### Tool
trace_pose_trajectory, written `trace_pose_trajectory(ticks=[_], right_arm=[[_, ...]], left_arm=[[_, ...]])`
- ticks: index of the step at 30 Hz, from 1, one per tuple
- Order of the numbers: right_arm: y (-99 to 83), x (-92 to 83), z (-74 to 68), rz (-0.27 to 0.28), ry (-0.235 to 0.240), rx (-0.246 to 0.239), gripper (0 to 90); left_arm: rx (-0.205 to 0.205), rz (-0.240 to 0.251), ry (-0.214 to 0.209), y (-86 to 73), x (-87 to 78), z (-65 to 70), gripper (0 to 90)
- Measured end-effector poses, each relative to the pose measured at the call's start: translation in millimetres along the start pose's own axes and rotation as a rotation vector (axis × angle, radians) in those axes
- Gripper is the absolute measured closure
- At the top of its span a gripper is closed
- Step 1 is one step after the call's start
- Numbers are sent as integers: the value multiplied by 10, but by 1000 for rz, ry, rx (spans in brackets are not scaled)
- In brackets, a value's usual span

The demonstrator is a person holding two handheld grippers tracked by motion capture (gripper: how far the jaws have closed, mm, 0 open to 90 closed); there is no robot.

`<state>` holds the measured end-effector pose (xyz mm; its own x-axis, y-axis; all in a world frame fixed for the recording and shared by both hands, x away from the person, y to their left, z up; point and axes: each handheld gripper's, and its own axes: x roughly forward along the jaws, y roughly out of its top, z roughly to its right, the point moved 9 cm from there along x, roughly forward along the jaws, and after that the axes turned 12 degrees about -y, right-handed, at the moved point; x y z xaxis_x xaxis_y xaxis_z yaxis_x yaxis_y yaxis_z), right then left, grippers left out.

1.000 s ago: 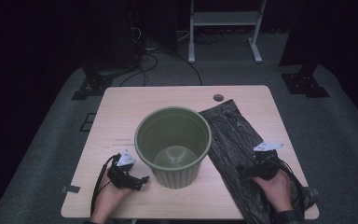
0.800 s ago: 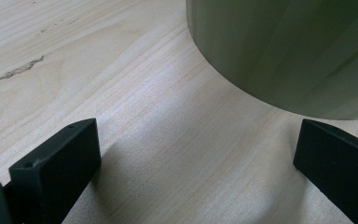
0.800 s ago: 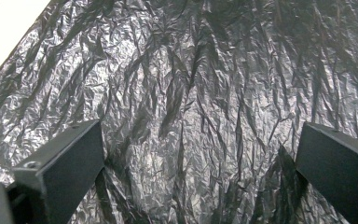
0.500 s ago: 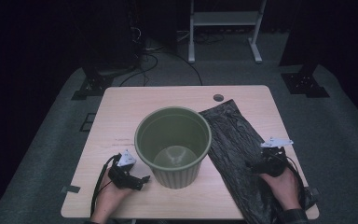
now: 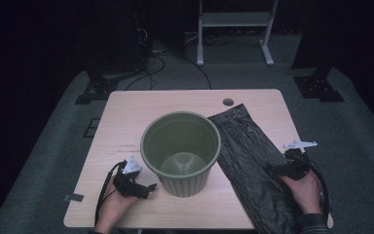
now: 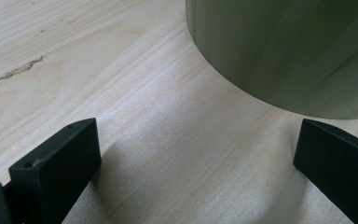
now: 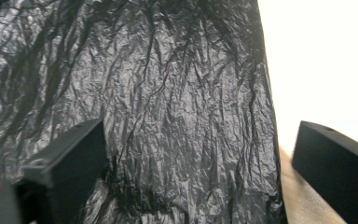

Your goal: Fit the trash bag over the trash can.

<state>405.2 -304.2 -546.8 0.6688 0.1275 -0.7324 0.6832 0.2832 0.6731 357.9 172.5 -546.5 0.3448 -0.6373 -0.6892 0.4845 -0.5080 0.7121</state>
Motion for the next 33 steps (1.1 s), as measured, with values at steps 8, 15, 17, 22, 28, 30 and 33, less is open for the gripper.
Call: trace_pose_trajectory(ticks=[8,15,17,22,28,30,33], right_arm=[[51,-14,-172,18,53,-31,142],[81,-19,-308,38,44,-96,310],[91,-34,-355,53,57,-105,418],[114,-61,-487,70,95,-133,681],[144,-52,-600,72,135,-149,884],[157,-47,-656,75,166,-158,889],[158,-62,-756,68,194,-174,889]], left_arm=[[0,0,0,0,0,0,0],[0,0,0,0,0,0,0],[0,0,0,0,0,0,0],[0,0,0,0,0,0,0],[0,0,-1,0,0,0,0],[1,0,-1,0,-1,0,0],[1,0,-1,-1,-1,-1,0]])
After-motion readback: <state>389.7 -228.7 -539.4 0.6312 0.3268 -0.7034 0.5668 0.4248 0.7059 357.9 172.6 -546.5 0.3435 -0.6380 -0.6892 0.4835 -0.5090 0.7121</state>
